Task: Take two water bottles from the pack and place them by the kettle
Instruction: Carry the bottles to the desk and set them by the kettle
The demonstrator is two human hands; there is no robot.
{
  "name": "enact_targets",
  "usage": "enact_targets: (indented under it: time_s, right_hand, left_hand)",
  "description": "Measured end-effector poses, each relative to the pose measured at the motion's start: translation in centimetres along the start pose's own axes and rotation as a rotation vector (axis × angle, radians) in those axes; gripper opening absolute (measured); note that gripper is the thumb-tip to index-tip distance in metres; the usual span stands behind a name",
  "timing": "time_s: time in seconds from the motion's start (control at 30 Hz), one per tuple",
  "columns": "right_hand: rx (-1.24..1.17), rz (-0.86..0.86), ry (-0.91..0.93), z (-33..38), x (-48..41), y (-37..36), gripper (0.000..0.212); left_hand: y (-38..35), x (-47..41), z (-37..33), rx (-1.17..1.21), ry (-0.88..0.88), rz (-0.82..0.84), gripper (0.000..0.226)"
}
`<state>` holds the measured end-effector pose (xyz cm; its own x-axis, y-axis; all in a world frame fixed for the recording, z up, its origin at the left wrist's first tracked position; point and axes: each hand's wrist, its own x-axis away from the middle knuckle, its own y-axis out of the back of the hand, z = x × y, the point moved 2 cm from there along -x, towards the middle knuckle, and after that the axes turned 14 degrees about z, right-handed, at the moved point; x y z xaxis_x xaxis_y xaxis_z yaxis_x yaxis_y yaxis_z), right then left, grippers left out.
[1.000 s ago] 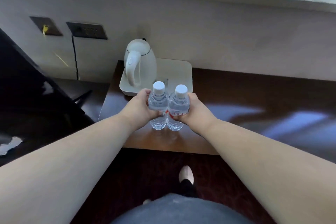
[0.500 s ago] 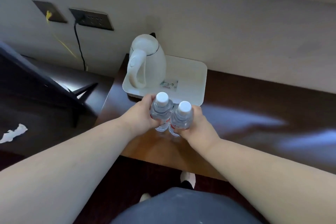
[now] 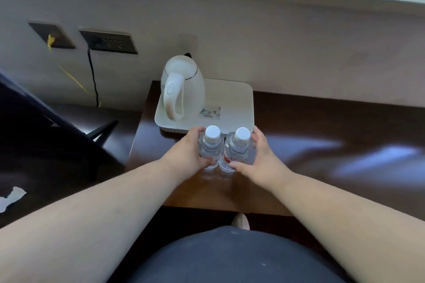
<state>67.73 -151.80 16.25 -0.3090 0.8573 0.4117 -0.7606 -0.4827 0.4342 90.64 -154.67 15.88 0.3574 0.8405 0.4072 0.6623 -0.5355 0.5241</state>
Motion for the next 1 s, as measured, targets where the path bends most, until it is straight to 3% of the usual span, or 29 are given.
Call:
enact_targets:
  time_s: [0.1,0.17,0.3,0.4,0.57,1.0]
  right_hand:
    - [0.154,-0.37,0.163,3.9,2.4,1.0,0.089]
    - [0.376,-0.444,0.249,8.0,2.2,1.0,0.072]
    - [0.877,-0.06,-0.076,13.7,-0.6,-0.7,0.063]
    - [1.005,0.012,-0.184,14.8,-1.7,-1.0,0.049]
    - [1.059,-0.003,-0.117,15.3,-2.4,-0.5,0.031]
    - [0.95,0.095,-0.043,17.1,-2.4,1.8,0.039]
  left_hand:
    - [0.7,0.2,-0.3,-0.053,-0.052,0.05,0.097]
    - [1.1,0.2,-0.5,-0.081,-0.086,0.058,0.092]
    - [1.4,0.0,-0.8,-0.131,-0.091,0.085,0.08]
    - [1.4,-0.1,-0.7,-0.134,-0.091,0.079,0.081]
    - [1.8,0.4,-0.3,-0.123,-0.102,0.059,0.083]
    - [2.9,0.1,-0.4,-0.083,-0.153,0.068,0.051]
